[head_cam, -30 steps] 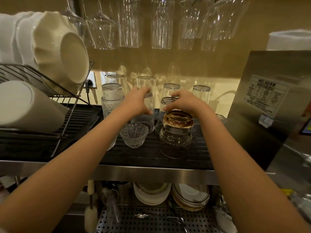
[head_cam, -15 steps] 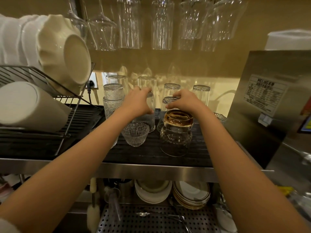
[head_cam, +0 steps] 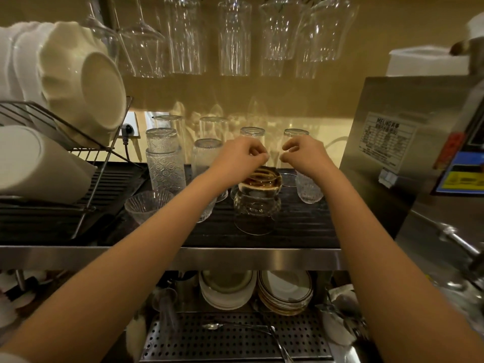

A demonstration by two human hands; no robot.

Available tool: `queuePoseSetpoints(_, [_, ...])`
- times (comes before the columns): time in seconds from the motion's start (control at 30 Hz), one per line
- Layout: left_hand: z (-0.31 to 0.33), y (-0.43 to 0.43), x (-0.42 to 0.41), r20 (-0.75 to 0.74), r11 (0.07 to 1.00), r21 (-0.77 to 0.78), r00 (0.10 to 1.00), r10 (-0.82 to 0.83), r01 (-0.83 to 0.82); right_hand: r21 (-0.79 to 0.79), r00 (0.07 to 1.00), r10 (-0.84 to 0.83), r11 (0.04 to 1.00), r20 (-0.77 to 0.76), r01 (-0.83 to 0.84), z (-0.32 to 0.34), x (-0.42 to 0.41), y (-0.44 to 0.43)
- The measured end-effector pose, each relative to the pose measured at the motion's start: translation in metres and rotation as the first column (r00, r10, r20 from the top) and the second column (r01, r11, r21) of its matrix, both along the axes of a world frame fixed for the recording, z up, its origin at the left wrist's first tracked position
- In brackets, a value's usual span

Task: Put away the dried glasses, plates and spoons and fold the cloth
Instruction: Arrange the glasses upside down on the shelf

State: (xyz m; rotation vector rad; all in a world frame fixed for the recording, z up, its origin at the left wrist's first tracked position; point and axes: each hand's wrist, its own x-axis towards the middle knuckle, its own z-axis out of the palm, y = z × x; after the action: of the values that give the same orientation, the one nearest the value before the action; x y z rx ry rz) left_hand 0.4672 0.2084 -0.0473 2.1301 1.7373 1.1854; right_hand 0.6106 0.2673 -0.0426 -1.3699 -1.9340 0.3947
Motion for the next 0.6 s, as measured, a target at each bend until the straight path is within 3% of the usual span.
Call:
queuePoseSetpoints(0.23, [-0.012,-0.001,0.015,0.000,0.999,0.041,1.000,0.020,-0.020,-0.041,0.988,-0.106,0.993,0.113,0.112,-0.018,0.034,0.006])
queuePoseSetpoints(0.47, [-0.021,-0.003,0.014,0.142,0.991,-0.104,0.988,-0.065,0.080,-0.076,0.970,-0.164,0.981,0.181,0.180,-0.041,0.034,0.017])
queuePoseSetpoints(0.6, [-0.024,-0.003,0.013,0.130,0.991,-0.114,0.990,-0.059,0.074,-0.090,0.964,-0.227,0.966,0.136,0.240,-0.047,0.033,0.021])
